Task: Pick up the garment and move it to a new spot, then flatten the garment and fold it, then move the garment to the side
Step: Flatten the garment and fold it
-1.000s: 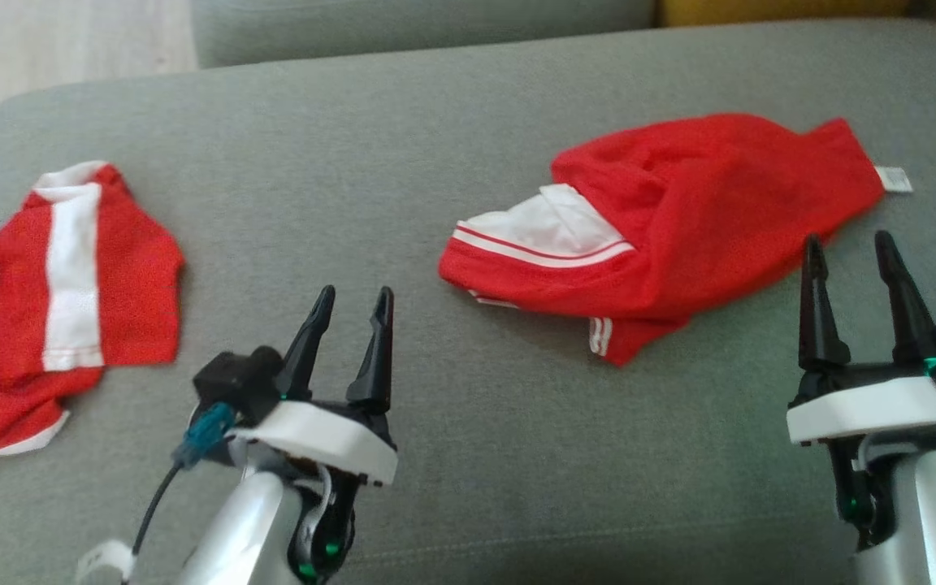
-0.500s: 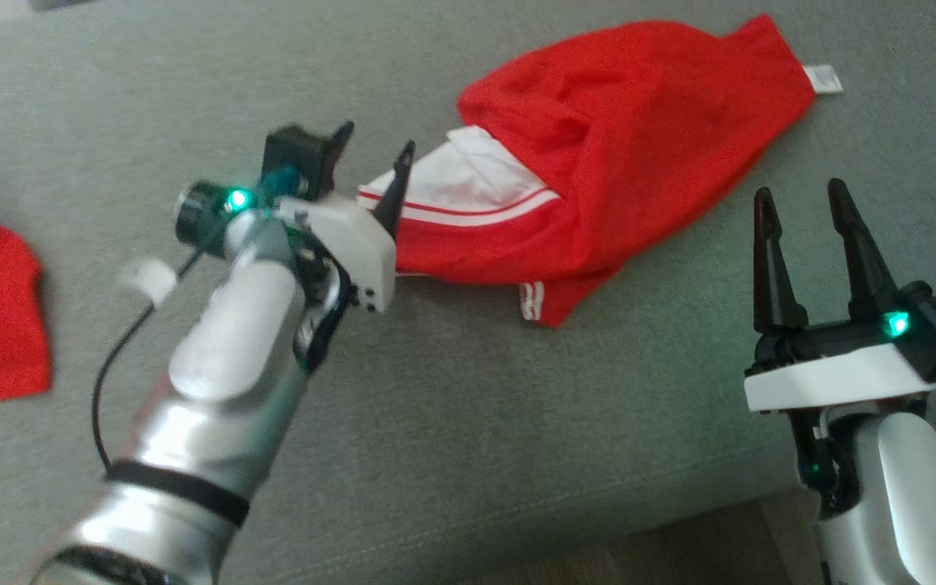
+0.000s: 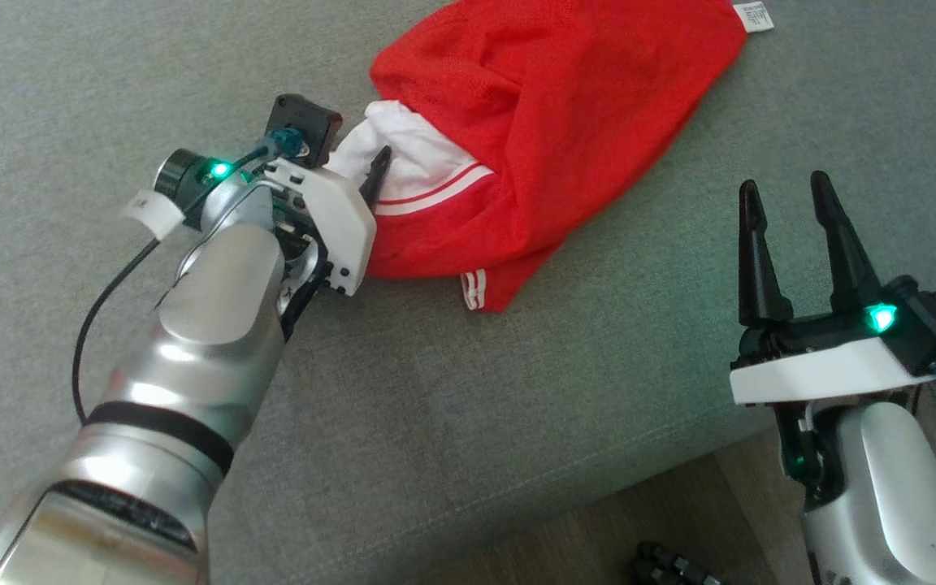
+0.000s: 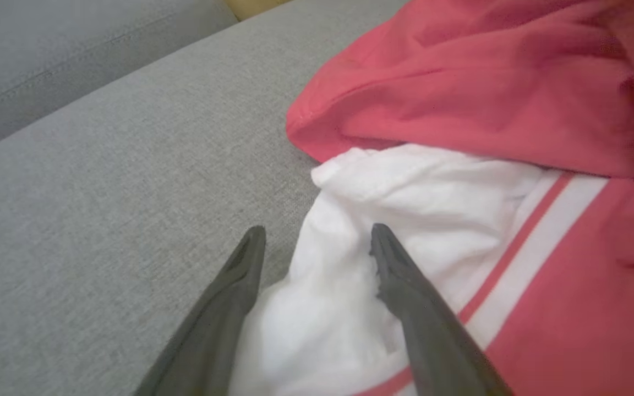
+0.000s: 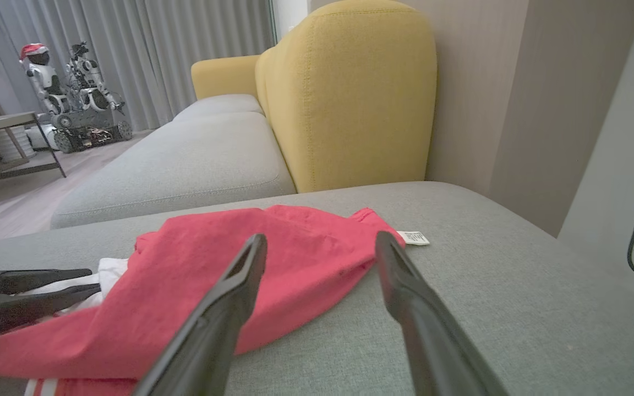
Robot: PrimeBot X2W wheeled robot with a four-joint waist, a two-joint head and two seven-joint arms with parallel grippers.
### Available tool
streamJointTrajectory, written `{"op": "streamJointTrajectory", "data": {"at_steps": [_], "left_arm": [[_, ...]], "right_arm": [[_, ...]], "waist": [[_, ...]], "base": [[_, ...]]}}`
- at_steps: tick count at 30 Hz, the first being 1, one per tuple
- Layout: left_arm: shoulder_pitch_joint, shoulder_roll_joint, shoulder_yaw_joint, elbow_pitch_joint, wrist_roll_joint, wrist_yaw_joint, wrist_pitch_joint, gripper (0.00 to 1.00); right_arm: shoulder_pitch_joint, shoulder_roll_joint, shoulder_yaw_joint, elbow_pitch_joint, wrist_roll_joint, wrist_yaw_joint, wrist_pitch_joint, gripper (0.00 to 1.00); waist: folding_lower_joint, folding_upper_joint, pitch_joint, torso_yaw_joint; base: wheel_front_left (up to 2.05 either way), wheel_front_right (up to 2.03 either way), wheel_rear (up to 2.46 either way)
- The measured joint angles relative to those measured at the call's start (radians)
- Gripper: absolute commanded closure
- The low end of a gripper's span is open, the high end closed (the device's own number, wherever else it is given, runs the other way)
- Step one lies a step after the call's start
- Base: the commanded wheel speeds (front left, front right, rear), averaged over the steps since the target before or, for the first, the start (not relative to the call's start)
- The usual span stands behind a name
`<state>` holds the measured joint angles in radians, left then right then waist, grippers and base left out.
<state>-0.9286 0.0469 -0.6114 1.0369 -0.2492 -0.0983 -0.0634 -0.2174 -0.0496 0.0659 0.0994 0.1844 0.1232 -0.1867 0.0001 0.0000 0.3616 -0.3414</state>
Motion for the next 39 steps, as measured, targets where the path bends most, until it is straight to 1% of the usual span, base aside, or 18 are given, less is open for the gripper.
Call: {"op": "streamJointTrajectory", "data": {"at_steps": [2,3,4,7,13,14,17,19,21,26,30,32,36,38,39], "left_arm": [[-0.01,-0.001,-0.008,0.026,0.0,-0.002,0.0,0.01],[-0.014,-0.002,-0.012,0.039,0.0,-0.008,0.0,0.68],[-0.017,-0.004,-0.016,0.046,-0.001,-0.009,-0.004,1.0],[-0.024,-0.013,-0.011,0.057,-0.021,-0.007,-0.041,1.0],[-0.046,-0.016,0.025,0.072,-0.057,0.04,-0.138,1.0],[-0.046,-0.016,0.025,0.072,-0.057,0.04,-0.138,1.0],[-0.071,-0.01,0.065,0.053,-0.075,0.083,-0.177,1.0],[-0.092,0.0,0.096,0.01,-0.085,0.108,-0.185,1.0],[-0.109,0.024,0.129,-0.074,-0.087,0.126,-0.185,1.0],[-0.15,0.084,0.201,-0.285,-0.046,0.143,-0.191,1.0],[-0.173,0.093,0.244,-0.4,-0.016,0.141,-0.193,1.0],[-0.181,0.092,0.241,-0.414,-0.004,0.118,-0.193,1.0],[-0.157,0.089,0.202,-0.409,0.024,0.069,-0.193,1.0],[-0.105,0.079,0.173,-0.404,0.033,0.053,-0.193,1.0],[-0.065,0.073,0.162,-0.407,0.036,0.052,-0.193,1.0]], "right_arm": [[0.0,0.0,0.002,0.003,0.001,0.0,-0.005,0.0],[0.0,0.0,0.002,0.004,0.001,0.0,-0.008,0.0],[0.0,0.0,0.001,0.005,0.001,0.0,-0.008,0.0],[0.0,0.001,-0.009,0.005,0.001,0.0,-0.009,0.0],[-0.001,0.001,-0.018,0.011,-0.002,0.0,-0.013,0.0],[-0.001,0.001,-0.018,0.011,-0.002,0.0,-0.013,0.0],[-0.007,0.001,-0.015,0.016,-0.002,0.0,-0.013,0.0],[-0.016,0.001,-0.011,0.021,-0.002,0.0,-0.013,0.0],[-0.025,0.001,-0.004,0.028,-0.002,0.0,-0.012,0.0],[-0.027,0.001,0.01,0.048,0.006,0.0,-0.015,0.0],[-0.026,0.001,0.012,0.066,0.021,0.0,-0.025,0.0],[-0.026,0.001,0.011,0.072,0.025,0.0,-0.025,0.0],[-0.022,0.001,-0.008,0.073,0.026,0.0,-0.026,0.0],[-0.021,0.001,-0.018,0.073,0.026,0.0,-0.026,0.0],[-0.021,0.001,-0.022,0.073,0.026,0.0,-0.026,0.0]], "waist": [[-0.0001,0.0,0.002,-0.005],[-0.0001,0.0,0.003,-0.006],[-0.0001,0.0,0.003,-0.005],[-0.0001,0.0,0.005,0.004],[0.0,0.0,-0.016,0.047],[0.0,0.0,-0.016,0.047],[-0.0001,0.0,-0.041,0.065],[-0.0001,0.0,-0.06,0.075],[-0.0001,0.0,-0.079,0.082],[-0.0001,0.0,-0.121,0.085],[-0.0002,0.0001,-0.151,0.081],[-0.0001,0.0,-0.164,0.084],[-0.0002,0.0,-0.179,0.107],[-0.0002,0.0,-0.18,0.123],[-0.0002,0.0,-0.18,0.132]], "base": [[0.0,0.0,0.0],[0.0,0.0,0.0],[0.0,0.0,0.0],[0.0,0.0,0.0],[0.0,0.0,0.0],[0.0,0.0,0.0],[0.0,0.0,0.0],[0.0,0.0,0.0],[0.0,0.0,0.0],[0.0,0.0,0.0],[0.0,0.0,0.0],[0.0,0.0,0.0],[0.0,0.0,0.0],[0.0,0.0,0.0],[0.0,0.0,0.0]]}}
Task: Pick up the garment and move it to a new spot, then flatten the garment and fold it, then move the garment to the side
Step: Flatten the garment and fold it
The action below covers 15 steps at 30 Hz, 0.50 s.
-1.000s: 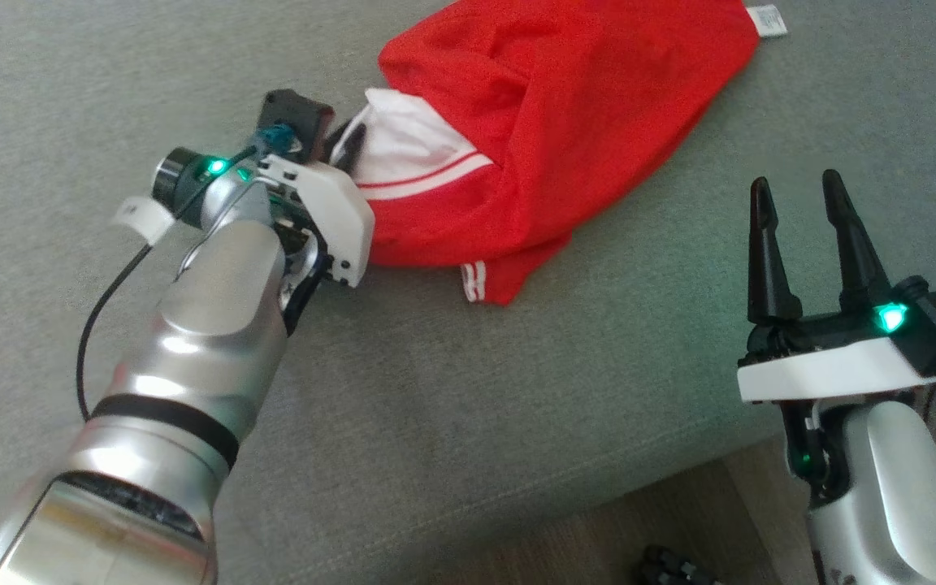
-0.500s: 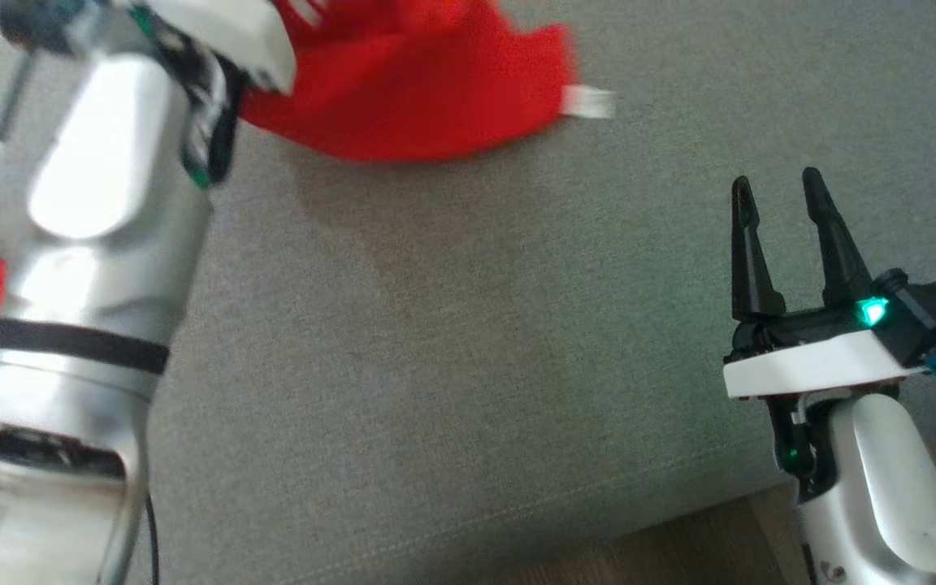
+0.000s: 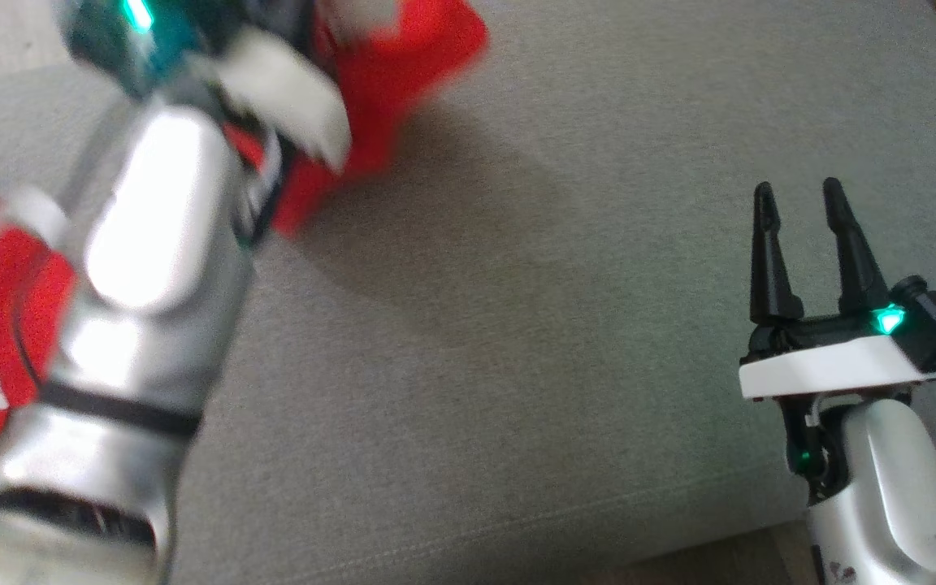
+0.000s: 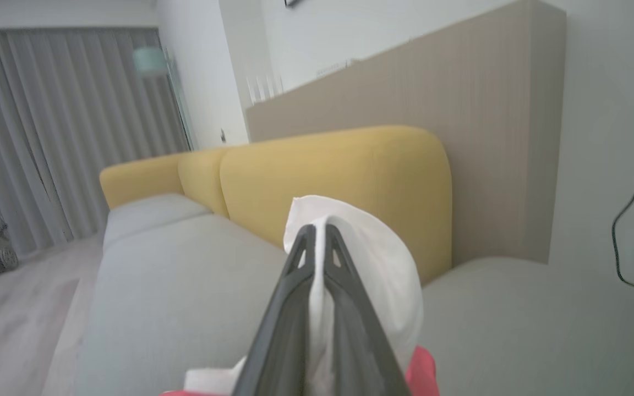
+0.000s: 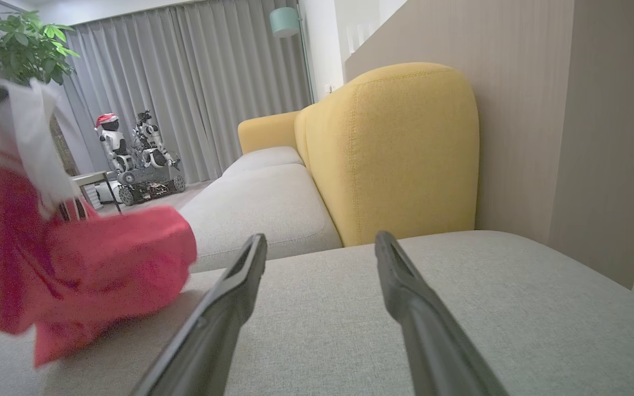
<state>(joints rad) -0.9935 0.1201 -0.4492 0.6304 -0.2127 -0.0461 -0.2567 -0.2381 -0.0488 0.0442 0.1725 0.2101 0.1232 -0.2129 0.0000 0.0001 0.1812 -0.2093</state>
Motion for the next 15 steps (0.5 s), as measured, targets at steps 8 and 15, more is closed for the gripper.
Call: {"op": "streamJointTrajectory", "data": {"at_steps": [8,15], "left_arm": [[0.346,-0.01,-0.007,-0.164,-0.012,0.025,0.0,1.0],[0.58,-0.007,-0.049,-0.177,-0.01,0.048,0.0,1.0]], "right_arm": [[0.005,0.0,-0.037,-0.005,-0.019,0.0,0.002,0.0],[0.03,0.0,-0.06,-0.011,-0.044,0.0,0.02,0.0]], "waist": [[0.0,0.0,-0.002,0.09],[0.0,0.0,-0.022,0.171]], "base": [[0.0,0.0,0.0],[0.0,0.0,0.0]]}}
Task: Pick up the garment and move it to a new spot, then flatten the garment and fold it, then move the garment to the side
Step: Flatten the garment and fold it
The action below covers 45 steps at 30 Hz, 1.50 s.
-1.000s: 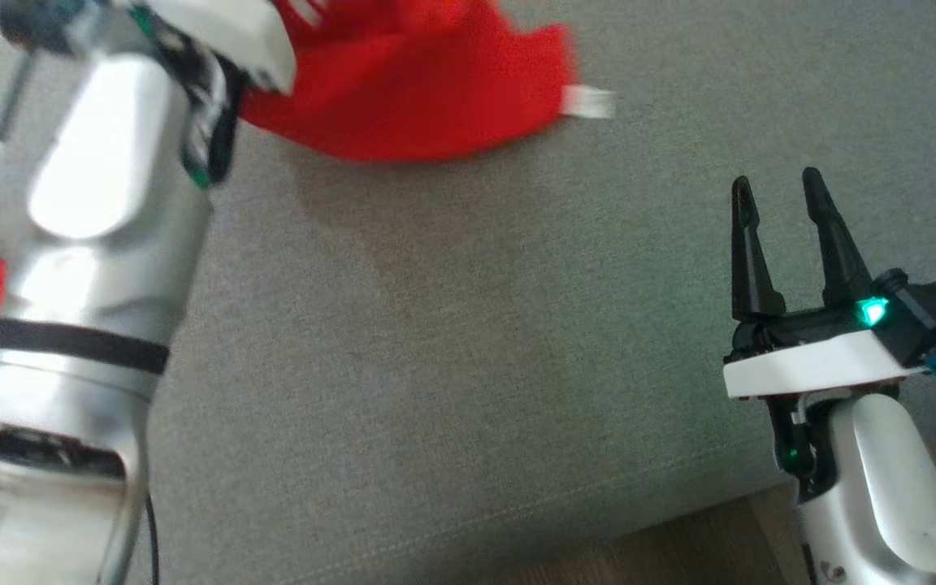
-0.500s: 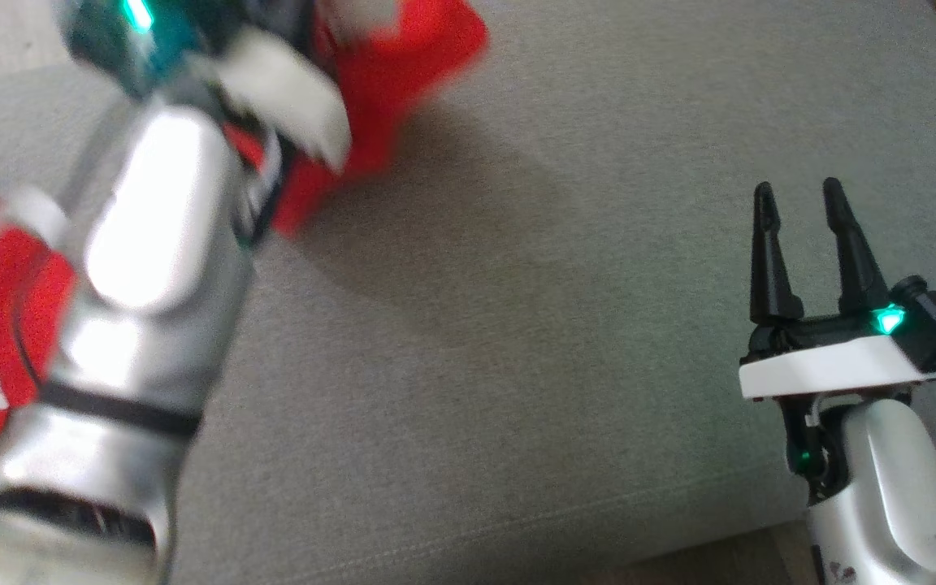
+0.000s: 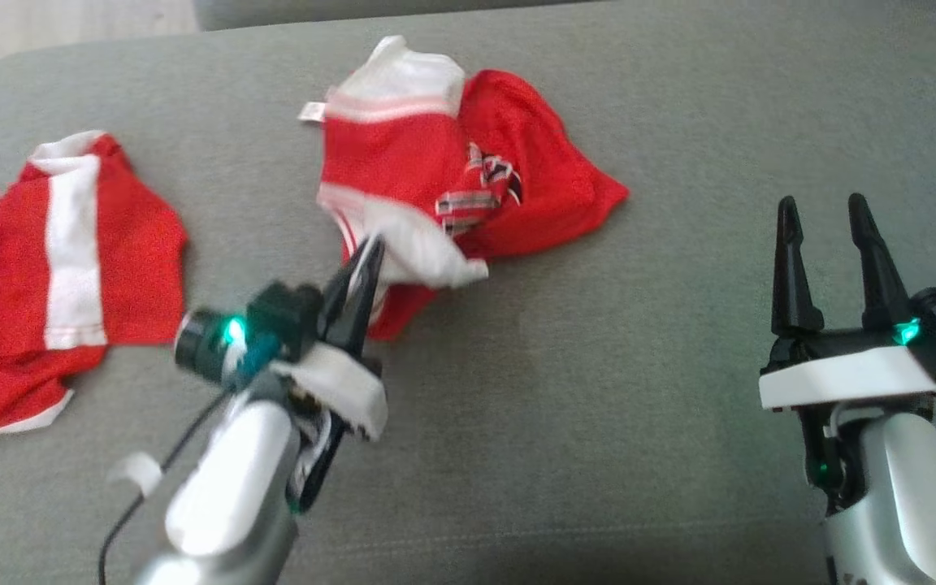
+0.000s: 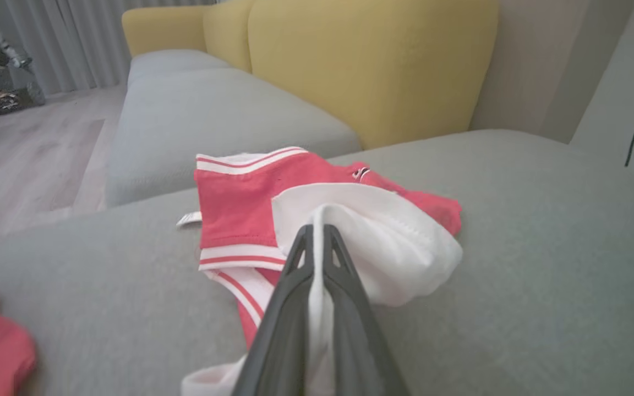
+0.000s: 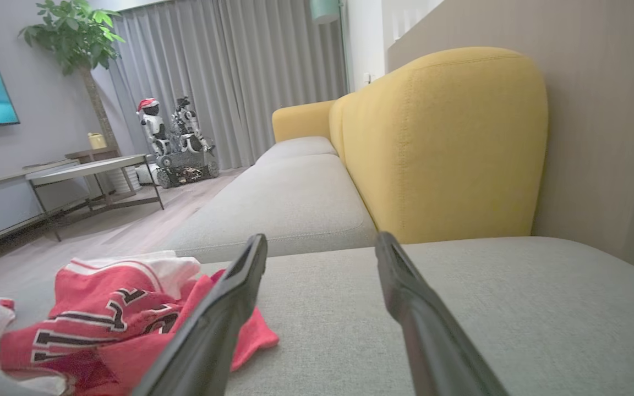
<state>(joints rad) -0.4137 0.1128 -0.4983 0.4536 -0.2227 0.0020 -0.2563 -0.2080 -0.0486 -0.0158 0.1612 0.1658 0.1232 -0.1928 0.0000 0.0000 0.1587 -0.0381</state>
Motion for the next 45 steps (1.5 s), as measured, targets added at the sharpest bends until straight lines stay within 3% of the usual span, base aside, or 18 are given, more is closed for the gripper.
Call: {"op": "streamJointTrajectory", "data": {"at_steps": [8,15,16,17,18,19,26,39,45], "left_arm": [[0.086,0.001,0.04,-0.006,0.002,0.063,0.0,1.0],[0.132,-0.01,0.057,-0.01,0.002,0.068,0.0,1.0],[0.135,-0.014,0.058,-0.006,0.002,0.068,0.0,0.84],[0.136,-0.018,0.058,-0.001,0.002,0.068,0.0,0.56],[0.136,-0.021,0.057,0.003,0.004,0.068,0.0,0.18],[0.137,-0.023,0.057,0.007,0.008,0.068,0.0,0.0],[0.148,-0.038,0.064,-0.001,0.011,0.068,0.0,0.0],[0.196,-0.058,0.168,-0.224,-0.016,0.077,0.0,0.0],[0.232,-0.065,0.184,-0.259,-0.027,0.077,0.0,0.0]], "right_arm": [[0.019,0.0,0.002,-0.003,-0.009,0.0,0.019,0.0],[0.038,0.0,0.005,-0.019,-0.01,0.0,0.036,0.0],[0.044,0.0,0.005,-0.019,-0.011,0.0,0.037,0.0],[0.049,0.0,0.004,-0.019,-0.013,0.0,0.043,0.0],[0.053,0.0,0.004,-0.019,-0.016,0.0,0.044,0.0],[0.057,0.0,0.004,-0.019,-0.017,0.0,0.045,0.0],[0.058,0.0,-0.004,-0.02,-0.017,0.0,0.052,0.0],[0.083,0.0,-0.018,-0.021,-0.016,0.0,0.052,0.0],[0.083,0.0,-0.018,-0.023,-0.016,0.0,0.052,0.0]], "waist": [[0.0,0.0,-0.045,0.054],[0.0,0.0,-0.059,0.068],[0.0,0.0,-0.059,0.068],[0.0,0.0,-0.06,0.069],[0.0,0.0,-0.062,0.069],[0.0,0.0,-0.064,0.07],[0.0,0.0,-0.076,0.073],[0.0,0.0,-0.091,0.089],[0.0,0.0,-0.095,0.088]], "base": [[0.0,0.0,0.0],[0.0,0.0,0.0],[0.0,0.0,0.0],[0.0,0.0,0.0],[0.0,0.0,0.0],[0.0,0.0,0.0],[0.0,0.0,0.0],[0.0,0.0,0.0],[0.0,0.0,0.0]]}}
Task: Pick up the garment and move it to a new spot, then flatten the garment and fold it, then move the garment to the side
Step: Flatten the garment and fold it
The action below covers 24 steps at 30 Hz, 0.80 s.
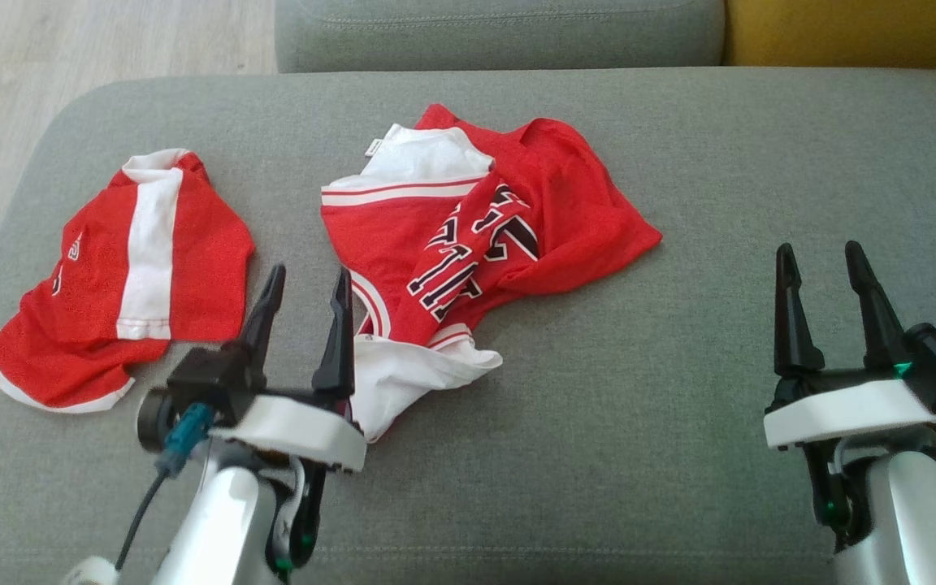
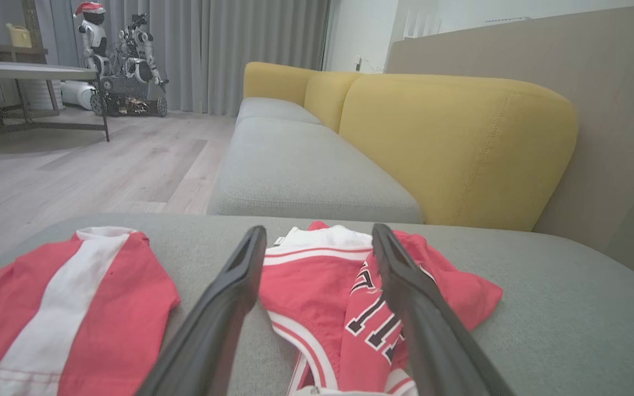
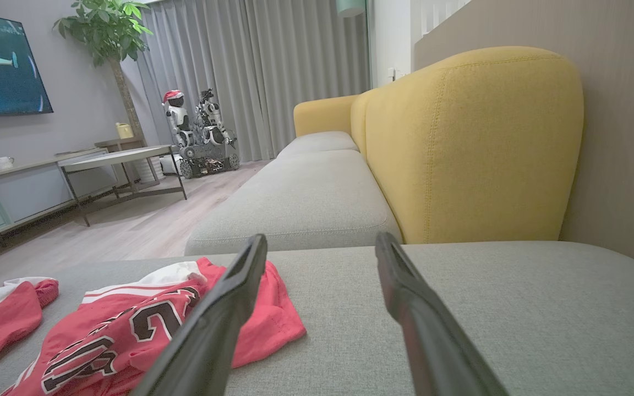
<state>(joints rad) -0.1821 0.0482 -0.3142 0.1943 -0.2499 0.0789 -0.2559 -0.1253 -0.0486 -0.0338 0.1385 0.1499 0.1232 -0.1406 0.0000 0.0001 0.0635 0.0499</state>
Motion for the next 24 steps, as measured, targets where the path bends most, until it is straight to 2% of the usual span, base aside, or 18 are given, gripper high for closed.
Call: {"op": "streamJointTrajectory", "data": {"at_steps": [11,16,19,24], "left_arm": [[0.041,0.0,-0.028,-0.03,-0.053,0.011,0.0,0.0],[0.033,-0.001,-0.039,-0.043,-0.067,0.018,0.0,0.0],[0.023,-0.001,-0.055,-0.048,-0.081,0.02,0.0,0.0],[-0.011,-0.001,-0.09,-0.06,-0.104,0.028,0.0,0.0]], "right_arm": [[-0.002,0.0,0.007,-0.014,-0.005,0.0,0.017,0.0],[-0.049,-0.004,0.072,-0.01,-0.036,0.0,0.075,0.0],[-0.135,-0.025,0.108,0.032,-0.025,0.0,0.135,0.0],[-0.296,-0.11,0.165,0.152,0.017,0.0,0.223,0.0]], "waist": [[0.0,0.0,0.029,0.006],[0.0,0.0,0.062,0.027],[0.0,0.0,0.087,0.046],[0.0001,0.0,0.134,0.082]], "base": [[0.0,0.0,0.0],[0.0,0.0,0.0],[0.0,0.0,0.0],[0.0,0.0,0.0]]}}
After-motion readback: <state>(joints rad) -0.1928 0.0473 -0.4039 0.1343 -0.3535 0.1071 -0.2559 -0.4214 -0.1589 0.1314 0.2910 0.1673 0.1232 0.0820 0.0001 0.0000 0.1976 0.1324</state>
